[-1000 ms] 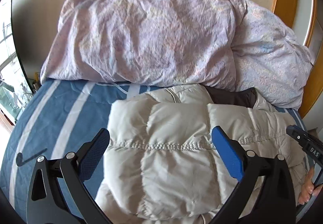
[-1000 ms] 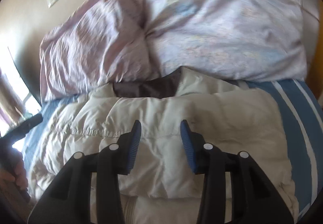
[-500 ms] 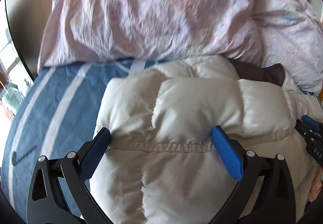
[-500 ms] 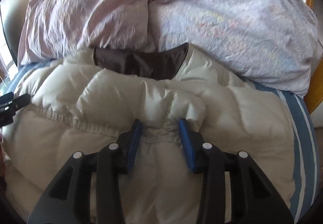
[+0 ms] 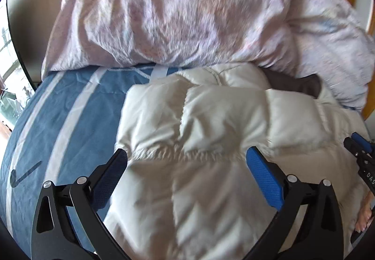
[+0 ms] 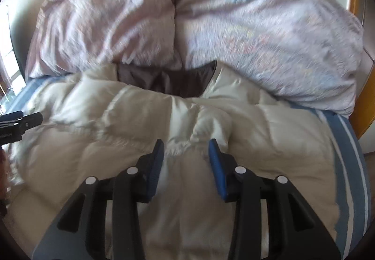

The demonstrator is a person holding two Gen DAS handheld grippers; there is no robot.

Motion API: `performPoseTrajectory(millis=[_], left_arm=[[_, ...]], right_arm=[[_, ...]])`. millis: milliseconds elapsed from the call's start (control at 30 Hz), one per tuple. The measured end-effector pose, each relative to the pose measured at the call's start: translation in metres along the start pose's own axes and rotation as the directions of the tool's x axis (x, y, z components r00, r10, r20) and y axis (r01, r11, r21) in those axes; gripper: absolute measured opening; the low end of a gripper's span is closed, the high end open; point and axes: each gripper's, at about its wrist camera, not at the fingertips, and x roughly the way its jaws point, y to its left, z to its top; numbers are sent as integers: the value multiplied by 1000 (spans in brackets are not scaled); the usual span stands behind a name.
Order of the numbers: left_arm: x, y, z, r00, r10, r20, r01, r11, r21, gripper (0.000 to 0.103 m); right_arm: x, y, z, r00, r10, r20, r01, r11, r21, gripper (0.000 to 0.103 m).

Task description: Fold large clothes

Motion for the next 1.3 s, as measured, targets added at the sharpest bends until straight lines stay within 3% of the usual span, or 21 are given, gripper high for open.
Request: performPoseTrajectory(millis=[133, 233, 367, 567, 800, 900, 1067, 1133, 1200, 1300], left_arm=[[-19, -3, -15, 1000, -2, 25, 0, 998, 61, 102], [-6, -4, -24, 999, 34, -12, -33, 995, 93, 102], [5, 5, -28, 998, 27, -52, -25, 999, 37, 102], [19, 17, -32, 995, -5, -104, 1, 999, -42, 102], [-2, 21, -35, 997, 4, -75, -6, 1000, -25, 102], [1, 21, -36, 996, 6, -84, -8, 1000, -15, 102], [8, 18, -39, 996, 16, -90, -17, 1000, -9, 102], [6, 24, -38, 996, -9, -92, 6, 999, -36, 102], [-6, 31, -40, 995, -36, -93, 29, 997, -70, 102], [-41, 45, -46, 990, -131, -48, 127, 988, -88, 102]], right_arm=[[-10, -1, -11, 1000, 6, -20, -6, 1000, -17, 40], [8, 5, -23, 996, -34, -82, 29, 998, -59, 41], [23, 20, -35, 992, -106, -75, 94, 986, -138, 41], [24, 16, -38, 993, -89, -73, 80, 989, -122, 42], [-6, 16, -34, 998, -63, -27, 60, 993, -105, 43], [12, 15, -40, 994, -59, -90, 49, 992, -112, 44], [23, 21, -42, 992, -90, -87, 77, 987, -138, 46], [22, 18, -41, 992, -72, -99, 59, 990, -132, 46], [15, 4, -35, 991, 3, -137, -12, 998, -68, 47], [-16, -21, -35, 980, 154, -129, -147, 987, 64, 63]])
